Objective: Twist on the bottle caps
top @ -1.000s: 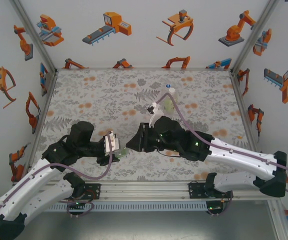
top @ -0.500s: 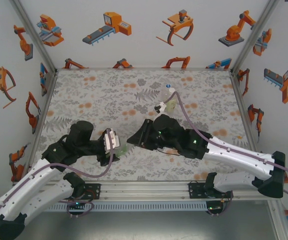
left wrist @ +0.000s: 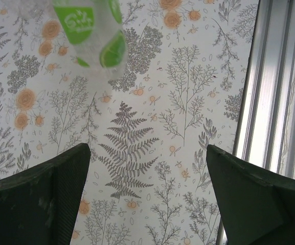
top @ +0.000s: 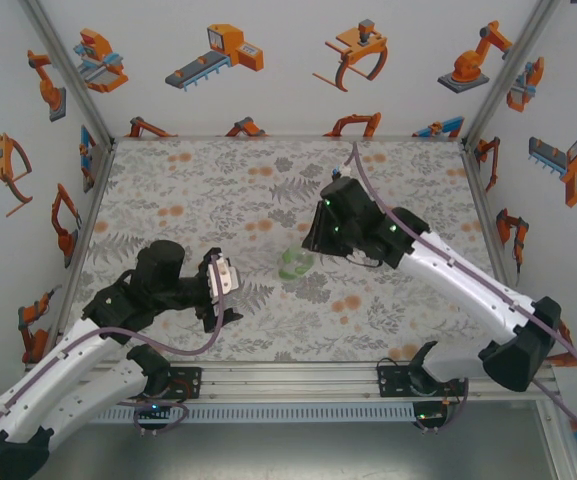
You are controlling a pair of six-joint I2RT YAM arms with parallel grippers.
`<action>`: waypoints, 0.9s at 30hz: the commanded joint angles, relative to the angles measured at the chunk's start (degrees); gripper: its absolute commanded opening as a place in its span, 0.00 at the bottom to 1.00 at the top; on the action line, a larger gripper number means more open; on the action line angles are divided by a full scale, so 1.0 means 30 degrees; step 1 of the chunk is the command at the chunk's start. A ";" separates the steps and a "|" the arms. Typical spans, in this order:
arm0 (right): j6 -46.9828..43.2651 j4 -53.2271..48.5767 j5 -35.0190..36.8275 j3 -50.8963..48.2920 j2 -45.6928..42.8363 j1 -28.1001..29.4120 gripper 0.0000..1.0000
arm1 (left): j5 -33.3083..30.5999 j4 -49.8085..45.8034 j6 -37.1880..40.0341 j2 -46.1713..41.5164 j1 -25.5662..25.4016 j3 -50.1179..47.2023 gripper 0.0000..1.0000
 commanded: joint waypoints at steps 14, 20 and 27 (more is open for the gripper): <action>-0.8389 -0.4166 0.1304 1.2172 1.0730 -0.2697 0.00 | -0.0089 0.0129 -0.0133 0.0472 0.0003 0.0267 0.86; -0.9329 -0.4936 0.1136 1.6277 1.4081 -0.3515 0.00 | 0.0025 0.0096 -0.0133 0.0814 0.0017 0.0331 0.86; -0.9508 -0.5774 0.0175 1.8989 1.6505 -0.3821 0.00 | 0.0055 0.0076 -0.0109 0.0911 0.0006 0.0325 0.86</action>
